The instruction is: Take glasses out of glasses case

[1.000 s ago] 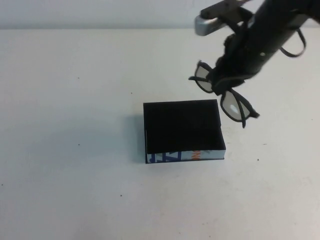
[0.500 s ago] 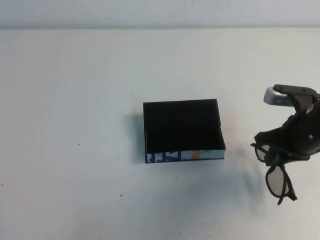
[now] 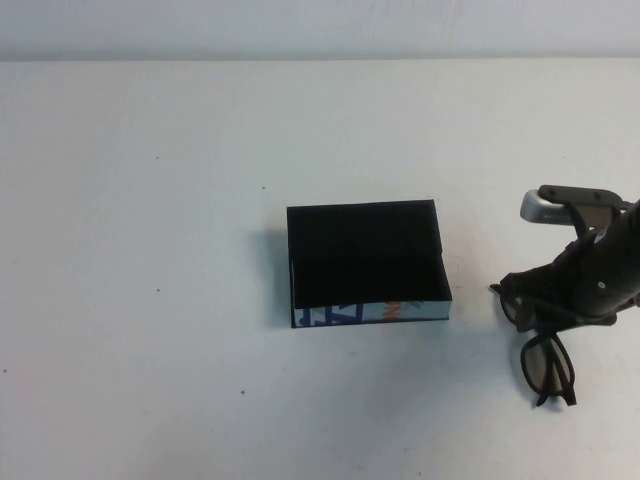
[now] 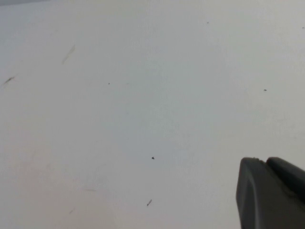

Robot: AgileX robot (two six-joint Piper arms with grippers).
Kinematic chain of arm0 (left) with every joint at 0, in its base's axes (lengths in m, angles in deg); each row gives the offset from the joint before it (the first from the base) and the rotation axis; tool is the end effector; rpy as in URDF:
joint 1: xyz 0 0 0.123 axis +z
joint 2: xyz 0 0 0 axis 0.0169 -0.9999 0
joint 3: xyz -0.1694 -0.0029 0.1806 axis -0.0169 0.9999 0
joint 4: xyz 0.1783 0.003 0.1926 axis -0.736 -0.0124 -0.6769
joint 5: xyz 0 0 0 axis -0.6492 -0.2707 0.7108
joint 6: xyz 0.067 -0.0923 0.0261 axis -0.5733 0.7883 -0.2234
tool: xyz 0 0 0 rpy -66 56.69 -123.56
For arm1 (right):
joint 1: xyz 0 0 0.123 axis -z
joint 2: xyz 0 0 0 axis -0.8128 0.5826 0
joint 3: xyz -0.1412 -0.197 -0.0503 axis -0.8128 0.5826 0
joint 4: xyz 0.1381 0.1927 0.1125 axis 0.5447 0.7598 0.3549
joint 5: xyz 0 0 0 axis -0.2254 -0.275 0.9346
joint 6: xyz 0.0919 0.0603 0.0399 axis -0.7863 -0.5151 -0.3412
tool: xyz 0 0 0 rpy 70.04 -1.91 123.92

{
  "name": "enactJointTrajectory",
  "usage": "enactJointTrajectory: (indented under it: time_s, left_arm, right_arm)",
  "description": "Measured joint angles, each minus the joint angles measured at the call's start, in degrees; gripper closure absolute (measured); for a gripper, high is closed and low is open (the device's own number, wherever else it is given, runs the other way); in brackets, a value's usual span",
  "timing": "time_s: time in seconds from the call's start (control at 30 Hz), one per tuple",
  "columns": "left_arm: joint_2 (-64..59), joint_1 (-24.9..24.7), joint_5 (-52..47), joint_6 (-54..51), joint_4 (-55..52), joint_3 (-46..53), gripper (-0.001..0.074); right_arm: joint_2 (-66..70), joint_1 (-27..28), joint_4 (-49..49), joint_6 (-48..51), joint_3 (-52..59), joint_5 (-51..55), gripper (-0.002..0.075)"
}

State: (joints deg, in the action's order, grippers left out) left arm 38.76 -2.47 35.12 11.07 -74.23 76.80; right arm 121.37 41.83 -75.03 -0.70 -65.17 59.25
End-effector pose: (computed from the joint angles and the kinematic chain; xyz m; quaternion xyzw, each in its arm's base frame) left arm 0.1263 -0.0039 0.1672 0.0404 0.7978 0.0119 0.6015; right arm 0.3284 0.0910 0.1105 -0.0560 0.9860 0.0971 0.1236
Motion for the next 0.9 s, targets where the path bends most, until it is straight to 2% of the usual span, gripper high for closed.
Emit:
enactJointTrajectory:
  time_s: [0.23,0.4,0.6,0.77,0.9]
  left_arm:
    - [0.0,0.0,0.0,0.0,0.0,0.0,0.0740]
    - [0.0,0.0,0.0,0.0,0.0,0.0,0.0740]
    - [0.0,0.0,0.0,0.0,0.0,0.0,0.0740]
    - [0.0,0.0,0.0,0.0,0.0,0.0,0.0740]
    - [0.0,0.0,0.0,0.0,0.0,0.0,0.0740]
  right_arm:
    - [-15.0,0.0,-1.5,0.0,0.3,0.3,0.0454]
    - [-33.0,-0.5,-2.5,0.0,3.9,-0.8,0.0525]
    - [-47.3,-0.7,-5.6,0.0,12.1,1.9,0.0631]
    - [-61.2,-0.7,-9.1,0.0,22.2,-8.6,0.0718]
    - [-71.2,-0.7,-12.3,0.0,31.6,-17.9,0.0737]
